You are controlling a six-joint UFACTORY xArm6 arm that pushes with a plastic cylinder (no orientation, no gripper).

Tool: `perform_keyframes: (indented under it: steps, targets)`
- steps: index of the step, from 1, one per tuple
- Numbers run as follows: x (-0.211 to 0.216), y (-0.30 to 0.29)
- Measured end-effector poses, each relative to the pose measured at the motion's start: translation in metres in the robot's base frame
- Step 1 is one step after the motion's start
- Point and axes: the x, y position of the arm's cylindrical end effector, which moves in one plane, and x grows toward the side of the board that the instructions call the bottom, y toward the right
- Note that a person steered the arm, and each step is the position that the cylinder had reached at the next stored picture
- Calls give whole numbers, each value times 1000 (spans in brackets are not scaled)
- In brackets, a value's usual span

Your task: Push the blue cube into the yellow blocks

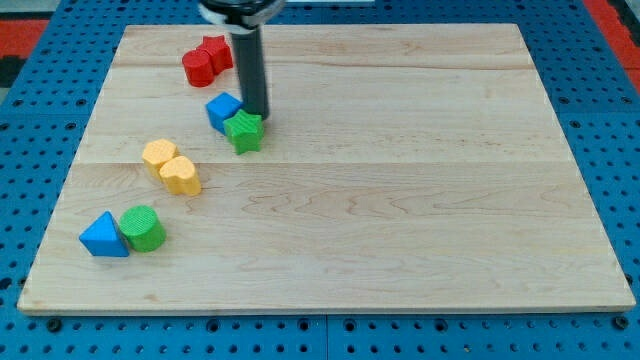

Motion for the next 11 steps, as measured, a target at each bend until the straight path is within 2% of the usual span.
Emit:
perform_keyframes:
  steps: [2, 3, 4, 8, 9, 11]
  targets:
    - [-7, -80]
    - [-45, -97]
    - [-51, -120]
    - [76, -131]
    - [97, -130]
    - [97, -134]
